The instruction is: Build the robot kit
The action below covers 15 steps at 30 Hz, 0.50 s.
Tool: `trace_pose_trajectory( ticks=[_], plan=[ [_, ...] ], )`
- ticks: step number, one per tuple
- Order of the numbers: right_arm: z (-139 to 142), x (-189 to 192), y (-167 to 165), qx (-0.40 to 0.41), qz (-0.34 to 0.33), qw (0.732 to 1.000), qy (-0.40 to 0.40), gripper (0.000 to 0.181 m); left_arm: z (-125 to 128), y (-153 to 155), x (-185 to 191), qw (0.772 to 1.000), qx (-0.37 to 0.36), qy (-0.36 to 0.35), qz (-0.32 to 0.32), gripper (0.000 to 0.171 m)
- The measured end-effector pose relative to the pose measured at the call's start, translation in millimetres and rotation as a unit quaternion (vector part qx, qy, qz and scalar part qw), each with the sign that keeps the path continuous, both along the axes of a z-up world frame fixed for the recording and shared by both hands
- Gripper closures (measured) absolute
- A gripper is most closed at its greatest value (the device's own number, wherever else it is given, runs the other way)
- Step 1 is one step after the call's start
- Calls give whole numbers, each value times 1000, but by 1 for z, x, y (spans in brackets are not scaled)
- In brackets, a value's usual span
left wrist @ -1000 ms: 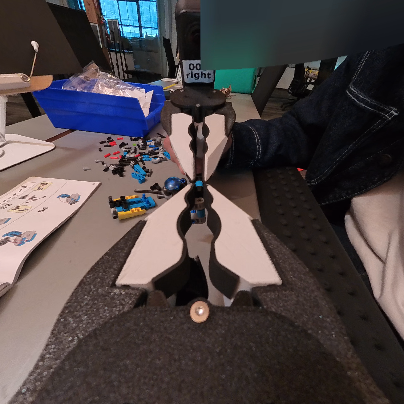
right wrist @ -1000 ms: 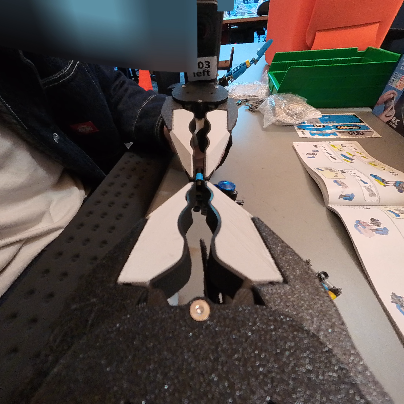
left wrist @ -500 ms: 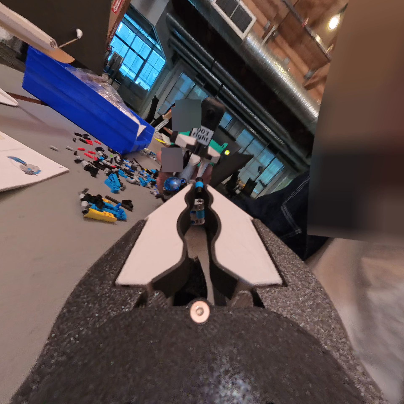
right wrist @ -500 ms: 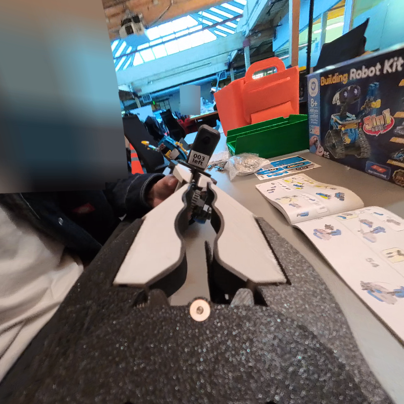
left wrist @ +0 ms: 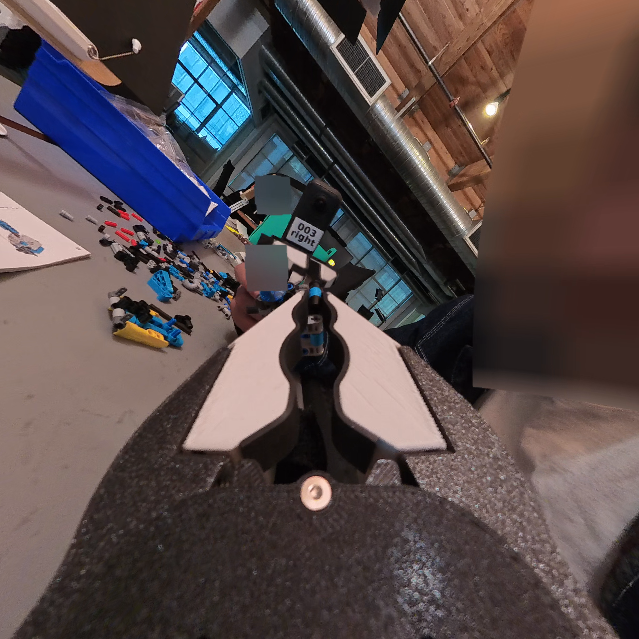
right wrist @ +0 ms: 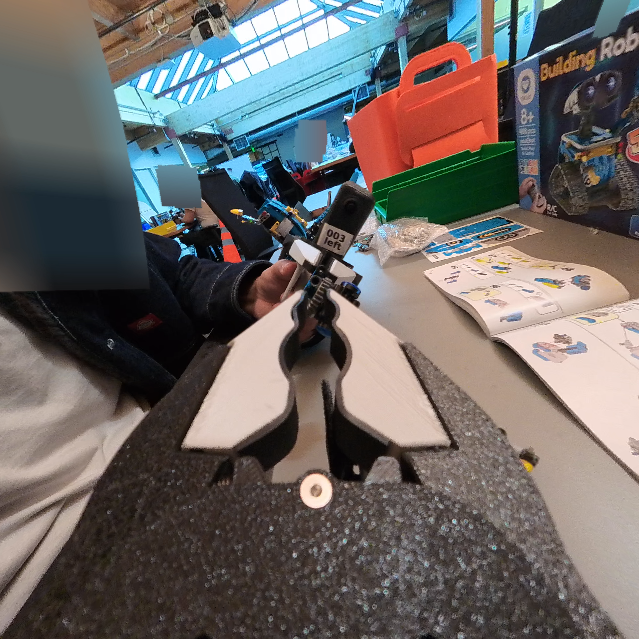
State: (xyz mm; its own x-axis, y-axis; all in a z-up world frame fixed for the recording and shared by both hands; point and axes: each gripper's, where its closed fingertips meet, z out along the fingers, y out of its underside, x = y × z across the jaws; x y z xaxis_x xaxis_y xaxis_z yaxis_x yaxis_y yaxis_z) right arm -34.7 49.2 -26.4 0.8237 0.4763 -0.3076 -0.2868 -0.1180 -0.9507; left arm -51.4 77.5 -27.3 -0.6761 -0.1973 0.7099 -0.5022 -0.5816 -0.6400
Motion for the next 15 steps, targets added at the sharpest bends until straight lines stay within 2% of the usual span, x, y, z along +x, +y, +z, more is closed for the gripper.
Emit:
trace_pose_trajectory(
  ticks=[15],
  plan=[
    [-1, -3, 1, -2, 3, 1000, -1, 173, 0, 1, 0, 1000, -20, 12, -8, 166]
  ],
)
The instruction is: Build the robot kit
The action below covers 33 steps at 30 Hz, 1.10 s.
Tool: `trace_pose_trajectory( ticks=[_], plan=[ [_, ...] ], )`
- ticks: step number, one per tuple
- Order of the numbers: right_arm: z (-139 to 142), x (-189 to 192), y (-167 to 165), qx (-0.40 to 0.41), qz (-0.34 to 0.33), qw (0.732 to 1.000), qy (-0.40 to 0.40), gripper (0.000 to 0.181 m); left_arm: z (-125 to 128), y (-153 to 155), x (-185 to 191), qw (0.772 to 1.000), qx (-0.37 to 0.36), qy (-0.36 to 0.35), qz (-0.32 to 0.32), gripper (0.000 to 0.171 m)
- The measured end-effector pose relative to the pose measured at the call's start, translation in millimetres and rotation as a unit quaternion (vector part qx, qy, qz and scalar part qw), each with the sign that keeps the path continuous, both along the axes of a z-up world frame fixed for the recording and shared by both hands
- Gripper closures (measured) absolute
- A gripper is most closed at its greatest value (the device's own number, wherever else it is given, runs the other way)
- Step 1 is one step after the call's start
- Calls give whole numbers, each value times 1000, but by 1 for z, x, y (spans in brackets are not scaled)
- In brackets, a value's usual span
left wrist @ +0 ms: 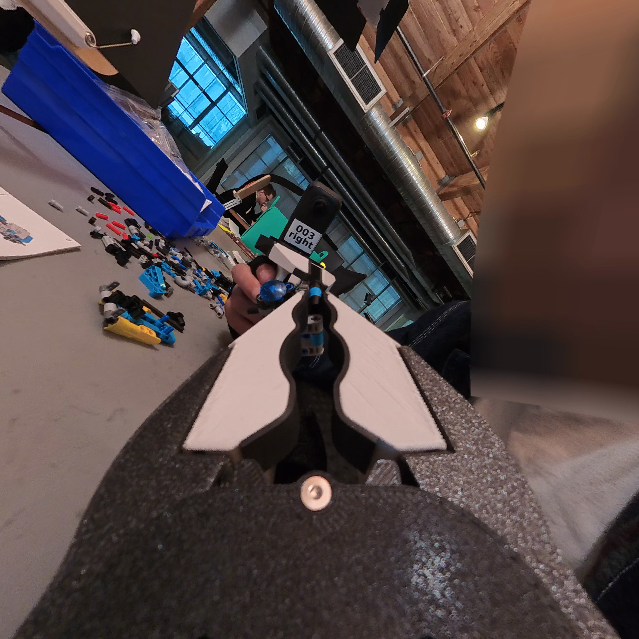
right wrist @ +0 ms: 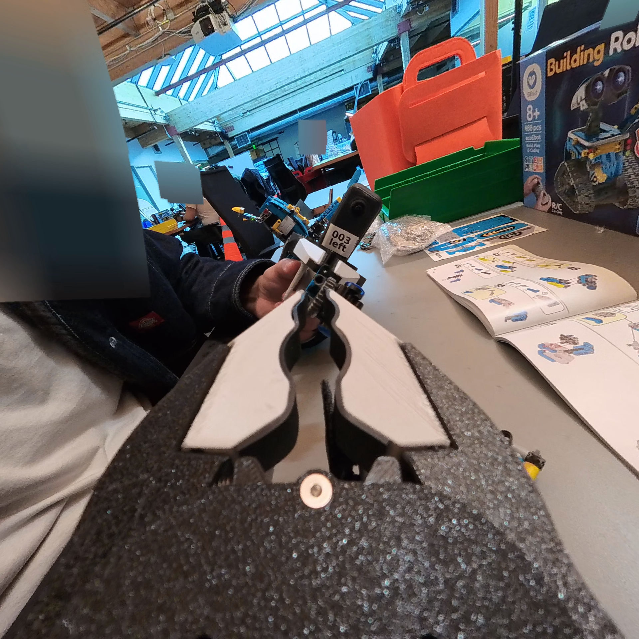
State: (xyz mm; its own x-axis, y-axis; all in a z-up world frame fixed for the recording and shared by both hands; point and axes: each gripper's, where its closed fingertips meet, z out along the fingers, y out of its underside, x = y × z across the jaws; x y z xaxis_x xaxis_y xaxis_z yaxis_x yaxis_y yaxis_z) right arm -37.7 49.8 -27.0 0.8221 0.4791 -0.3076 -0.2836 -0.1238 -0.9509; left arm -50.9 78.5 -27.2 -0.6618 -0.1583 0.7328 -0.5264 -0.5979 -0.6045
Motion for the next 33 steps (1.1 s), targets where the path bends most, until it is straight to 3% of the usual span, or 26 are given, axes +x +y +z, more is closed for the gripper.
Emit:
trace_pose_trajectory(
  ticks=[7, 12, 17, 33],
  plan=[
    [-5, -5, 2, -7, -3, 1000, -28, 172, -9, -7, 1, 999, 35, 11, -4, 166],
    [-19, -17, 7, -30, -1, 996, -85, 164, -16, -21, -3, 988, 151, -39, 16, 165],
    [-21, -25, 4, -26, 14, 994, -110, 168, -17, -36, -11, 961, 252, -109, 30, 165],
    [-15, -32, -2, -26, 41, 992, -118, 176, -12, -40, -18, 944, 289, -152, 40, 165]
  ],
)
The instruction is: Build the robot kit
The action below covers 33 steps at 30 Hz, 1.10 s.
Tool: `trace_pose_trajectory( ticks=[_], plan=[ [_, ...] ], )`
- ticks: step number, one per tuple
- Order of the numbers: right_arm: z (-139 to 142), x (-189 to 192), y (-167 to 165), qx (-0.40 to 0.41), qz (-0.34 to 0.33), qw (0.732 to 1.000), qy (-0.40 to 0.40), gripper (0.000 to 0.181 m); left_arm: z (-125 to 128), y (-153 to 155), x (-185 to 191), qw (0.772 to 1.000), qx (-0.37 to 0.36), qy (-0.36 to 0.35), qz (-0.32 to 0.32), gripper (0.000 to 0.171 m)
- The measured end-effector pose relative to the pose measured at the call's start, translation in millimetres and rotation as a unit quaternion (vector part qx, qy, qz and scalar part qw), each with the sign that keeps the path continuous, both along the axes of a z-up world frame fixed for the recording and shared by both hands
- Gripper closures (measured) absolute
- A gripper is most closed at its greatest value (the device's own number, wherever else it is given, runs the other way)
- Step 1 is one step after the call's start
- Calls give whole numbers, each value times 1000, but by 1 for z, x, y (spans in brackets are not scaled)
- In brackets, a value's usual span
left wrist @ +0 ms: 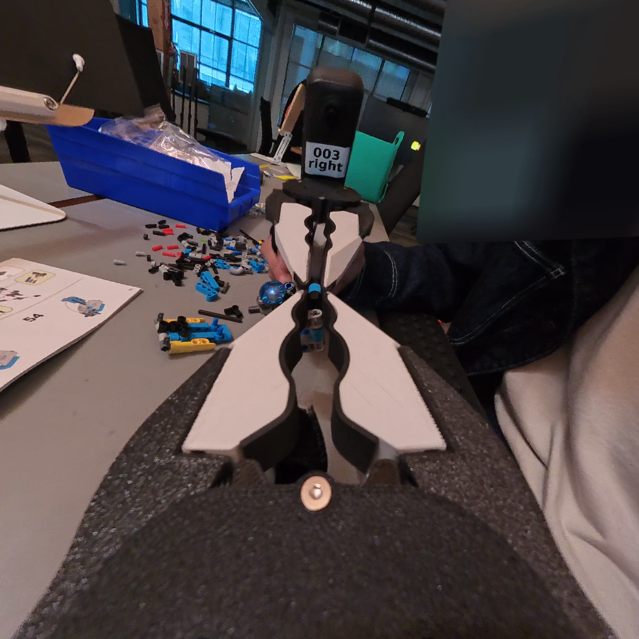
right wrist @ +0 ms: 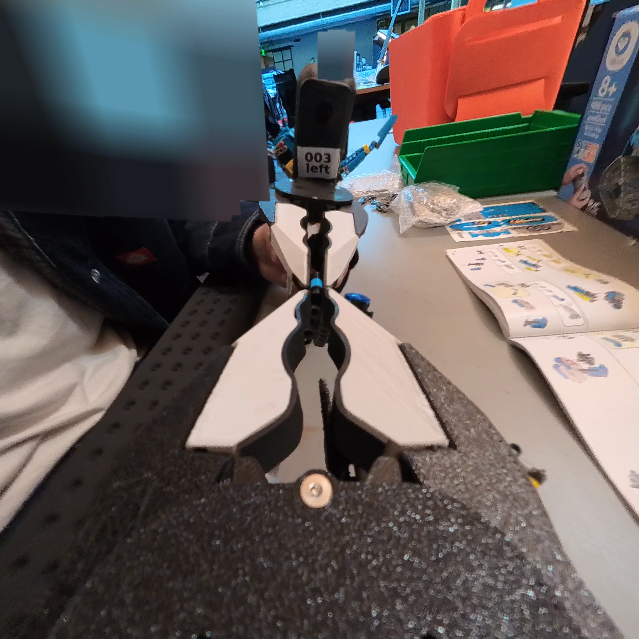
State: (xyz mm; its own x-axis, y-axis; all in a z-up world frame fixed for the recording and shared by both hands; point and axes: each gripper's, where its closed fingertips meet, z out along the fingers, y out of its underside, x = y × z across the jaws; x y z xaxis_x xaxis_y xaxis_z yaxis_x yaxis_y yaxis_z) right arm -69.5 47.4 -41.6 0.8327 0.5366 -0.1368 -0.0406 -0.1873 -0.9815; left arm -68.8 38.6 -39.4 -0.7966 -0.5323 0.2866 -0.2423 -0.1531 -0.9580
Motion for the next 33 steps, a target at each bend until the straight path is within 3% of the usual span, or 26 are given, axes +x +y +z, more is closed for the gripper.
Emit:
trace_pose_trajectory(
  ticks=[19, 22, 25, 30, 33],
  plan=[
    [-4, -6, -7, 1, 19, 999, -27, 177, -3, -4, -8, 1000, 15, -12, -7, 166],
    [9, 16, -13, 16, -4, 1000, 5, 178, 8, 13, -5, 1000, -17, -19, 14, 166],
    [9, 11, -16, 22, 3, 1000, -15, 178, 7, 9, -9, 998, 25, -54, 18, 166],
    [8, 11, -14, 17, 18, 999, 29, 177, 6, 6, -7, 999, -1, -31, 7, 166],
    [3, 6, -12, 8, 19, 1000, 12, 177, 1, 2, -8, 1000, 2, -17, -5, 165]
  ],
)
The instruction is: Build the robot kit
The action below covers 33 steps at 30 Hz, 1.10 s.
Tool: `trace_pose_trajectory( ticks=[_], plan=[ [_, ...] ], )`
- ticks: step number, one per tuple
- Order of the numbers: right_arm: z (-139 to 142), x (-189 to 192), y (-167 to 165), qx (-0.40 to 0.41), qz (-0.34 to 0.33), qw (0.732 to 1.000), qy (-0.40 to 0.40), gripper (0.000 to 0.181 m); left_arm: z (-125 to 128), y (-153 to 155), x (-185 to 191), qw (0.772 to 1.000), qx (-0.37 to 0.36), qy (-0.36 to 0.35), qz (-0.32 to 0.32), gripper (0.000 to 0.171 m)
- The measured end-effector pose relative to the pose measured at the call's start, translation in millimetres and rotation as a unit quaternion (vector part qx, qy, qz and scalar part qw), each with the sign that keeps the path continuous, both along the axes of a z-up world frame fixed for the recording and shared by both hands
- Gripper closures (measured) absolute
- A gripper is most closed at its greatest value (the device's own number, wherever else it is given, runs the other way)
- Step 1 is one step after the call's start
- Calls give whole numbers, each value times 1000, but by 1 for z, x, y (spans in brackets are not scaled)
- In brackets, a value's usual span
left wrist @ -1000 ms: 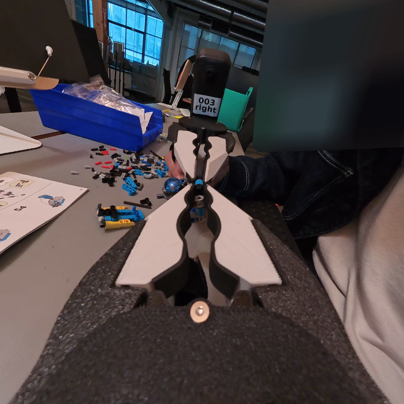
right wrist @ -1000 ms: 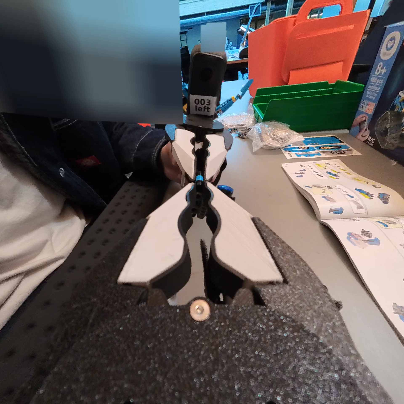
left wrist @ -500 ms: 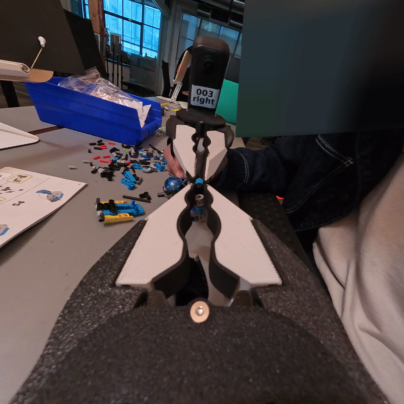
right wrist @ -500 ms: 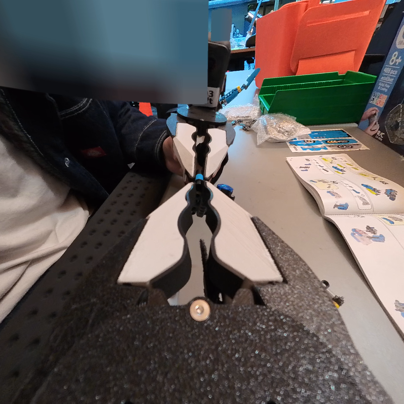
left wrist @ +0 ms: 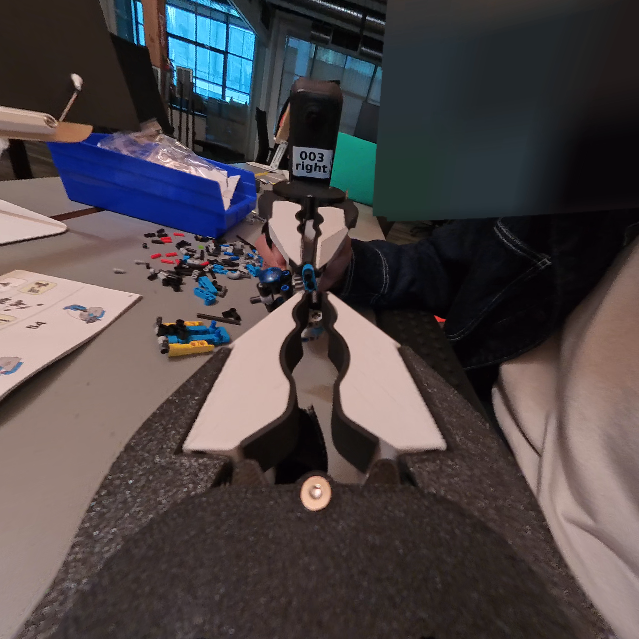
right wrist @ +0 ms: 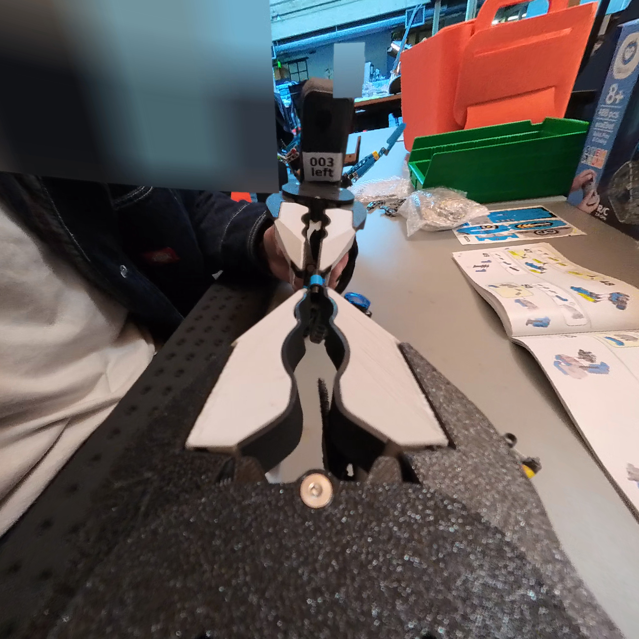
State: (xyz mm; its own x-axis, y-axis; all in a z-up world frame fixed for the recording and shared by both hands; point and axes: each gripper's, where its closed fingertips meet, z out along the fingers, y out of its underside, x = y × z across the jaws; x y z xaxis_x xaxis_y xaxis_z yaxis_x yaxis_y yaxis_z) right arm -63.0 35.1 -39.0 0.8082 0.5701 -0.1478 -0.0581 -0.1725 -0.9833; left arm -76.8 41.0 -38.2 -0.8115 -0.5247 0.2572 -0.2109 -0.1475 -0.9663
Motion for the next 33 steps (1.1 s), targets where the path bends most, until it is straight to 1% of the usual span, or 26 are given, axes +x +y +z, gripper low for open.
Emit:
trace_pose_trajectory(
  ticks=[9, 10, 12, 13, 18, 23, 26, 33],
  plan=[
    [-9, -1, 4, -20, -6, 1000, -23, 176, -12, 0, 6, 1000, 12, 22, 5, 164],
    [-10, -1, 4, -21, -7, 999, -23, 176, -14, 0, 7, 999, 15, 29, 7, 162],
    [-12, 2, 5, -23, -12, 999, -22, 176, -17, 2, 10, 999, 14, 41, 9, 148],
    [-12, 4, 5, -23, -14, 999, -21, 176, -16, 4, 10, 999, 11, 41, 10, 147],
    [-14, 9, 5, -26, -17, 999, -10, 176, -14, 10, 11, 999, -2, 45, 11, 147],
    [-14, 5, 5, -30, -10, 999, -8, 176, -17, 7, 9, 999, 16, 40, 6, 164],
    [-16, 3, 6, -35, -8, 999, -14, 176, -18, 5, 8, 999, 15, 45, 0, 165],
    [-23, 0, 7, -50, -7, 998, -30, 176, -24, 2, 7, 998, 44, 40, 1, 166]
  ],
)
